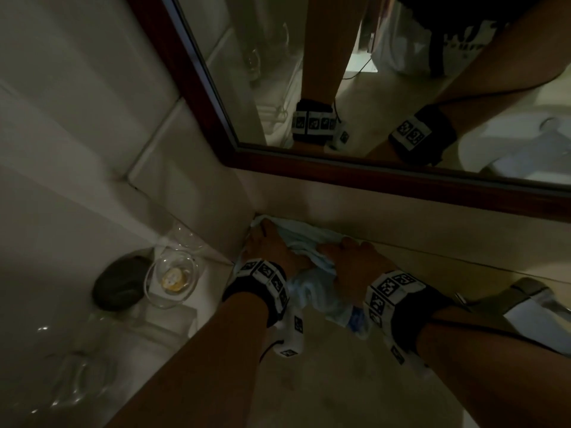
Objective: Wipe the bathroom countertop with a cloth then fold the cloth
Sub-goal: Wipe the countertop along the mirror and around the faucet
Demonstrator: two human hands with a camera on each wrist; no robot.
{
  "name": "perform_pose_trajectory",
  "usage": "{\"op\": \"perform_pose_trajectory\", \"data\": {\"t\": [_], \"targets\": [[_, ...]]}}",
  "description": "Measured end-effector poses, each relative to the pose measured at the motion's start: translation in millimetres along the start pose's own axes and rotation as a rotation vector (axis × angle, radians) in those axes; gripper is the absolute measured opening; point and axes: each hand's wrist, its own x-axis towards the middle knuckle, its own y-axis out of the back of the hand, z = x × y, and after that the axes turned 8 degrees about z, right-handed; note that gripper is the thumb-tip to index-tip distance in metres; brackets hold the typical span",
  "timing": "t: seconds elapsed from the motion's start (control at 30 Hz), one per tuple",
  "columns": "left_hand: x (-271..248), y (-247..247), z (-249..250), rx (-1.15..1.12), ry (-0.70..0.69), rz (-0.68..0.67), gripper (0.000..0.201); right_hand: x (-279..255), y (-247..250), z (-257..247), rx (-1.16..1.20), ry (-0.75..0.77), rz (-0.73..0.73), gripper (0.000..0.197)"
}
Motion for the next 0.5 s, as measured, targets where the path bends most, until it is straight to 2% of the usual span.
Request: {"op": "perform_pose_trajectory", "data": {"t": [0.13, 0.2, 0.3, 0.43, 0.5], "targets": [[-3.5, -0.7, 7.5, 0.027, -0.079, -0.135, 0.130, -8.0, -5.3, 10.4, -0.025, -0.038, 0.015, 0.067], [-11.3, -2.8, 18.2, 0.028, -0.097, -0.132, 0.129, -15.7, -4.7, 19.9, -0.033, -0.097, 0.039, 0.063], [-26.0, -11.5, 38.0, 0.053, -0.159, -0.167, 0.130, -28.9, -4.7, 36.3, -0.077, -0.179, 0.172, 0.052], [-47.3, -26.7, 60.1, 0.021, -0.248, -0.155, 0.124, -47.2, -13.9, 56.1, -0.157, -0.314, 0.132, 0.050], [-58.2, -34.0, 70.3, 0.035, -0.333, -0.159, 0.115, -54.2, -18.4, 61.1, -0.141, -0.379, 0.177, 0.046]]}}
